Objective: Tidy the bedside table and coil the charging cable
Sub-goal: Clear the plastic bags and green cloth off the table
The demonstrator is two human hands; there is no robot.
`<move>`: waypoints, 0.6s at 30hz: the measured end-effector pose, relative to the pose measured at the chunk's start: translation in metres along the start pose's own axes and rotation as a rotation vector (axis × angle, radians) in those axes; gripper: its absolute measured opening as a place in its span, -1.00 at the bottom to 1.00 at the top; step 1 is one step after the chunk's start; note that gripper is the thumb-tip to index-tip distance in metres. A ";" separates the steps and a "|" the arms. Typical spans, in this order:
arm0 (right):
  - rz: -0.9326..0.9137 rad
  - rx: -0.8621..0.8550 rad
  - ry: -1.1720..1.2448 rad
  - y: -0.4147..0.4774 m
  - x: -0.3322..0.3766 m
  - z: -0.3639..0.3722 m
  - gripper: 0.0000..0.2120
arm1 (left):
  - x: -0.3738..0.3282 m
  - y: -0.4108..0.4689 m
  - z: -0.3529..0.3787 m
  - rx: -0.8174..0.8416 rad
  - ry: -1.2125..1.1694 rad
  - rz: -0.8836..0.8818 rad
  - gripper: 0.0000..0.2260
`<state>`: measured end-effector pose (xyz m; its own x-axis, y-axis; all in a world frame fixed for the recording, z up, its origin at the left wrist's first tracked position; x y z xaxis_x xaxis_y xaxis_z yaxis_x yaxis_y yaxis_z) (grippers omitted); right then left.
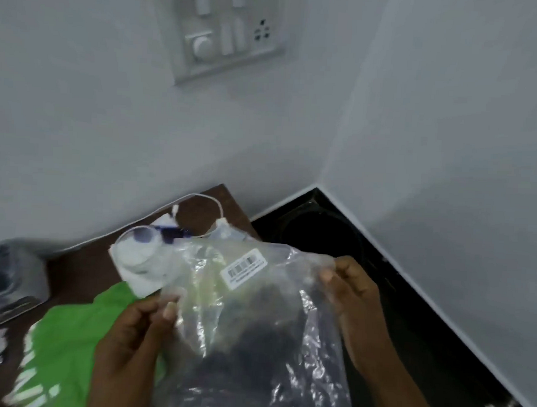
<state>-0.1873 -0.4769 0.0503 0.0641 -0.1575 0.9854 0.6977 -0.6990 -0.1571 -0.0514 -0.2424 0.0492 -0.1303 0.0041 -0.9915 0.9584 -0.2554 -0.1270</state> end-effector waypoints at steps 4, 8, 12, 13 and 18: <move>0.084 -0.283 0.093 0.021 -0.030 -0.061 -0.89 | 0.020 0.020 0.096 0.221 0.092 0.023 -0.78; 0.070 -0.605 0.074 0.048 -0.062 -0.122 -0.81 | 0.053 0.052 0.174 0.382 0.273 0.082 -0.64; 0.020 -0.728 0.059 0.105 -0.105 -0.157 -0.65 | 0.073 0.084 0.222 0.445 0.415 0.168 -0.51; 0.030 -0.730 0.027 0.122 -0.120 -0.163 -0.61 | 0.074 0.089 0.226 0.437 0.474 0.248 -0.52; 0.318 -0.610 -0.273 0.179 -0.200 -0.180 -0.43 | 0.068 0.080 0.194 0.365 0.504 0.408 -0.66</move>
<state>-0.2040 -0.6964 -0.1862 0.4281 -0.2937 0.8547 0.1000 -0.9245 -0.3678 -0.0328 -0.4501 -0.0226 0.4347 0.2602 -0.8622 0.7487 -0.6365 0.1853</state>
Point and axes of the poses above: each hand's wrist, its own y-axis towards the middle knuckle, its own z-axis out of the palm, x = y × z, the point moved 5 cm from there along y, towards the middle knuckle, and after that the axes turned 7 degrees about -y, right-handed, at the moved point
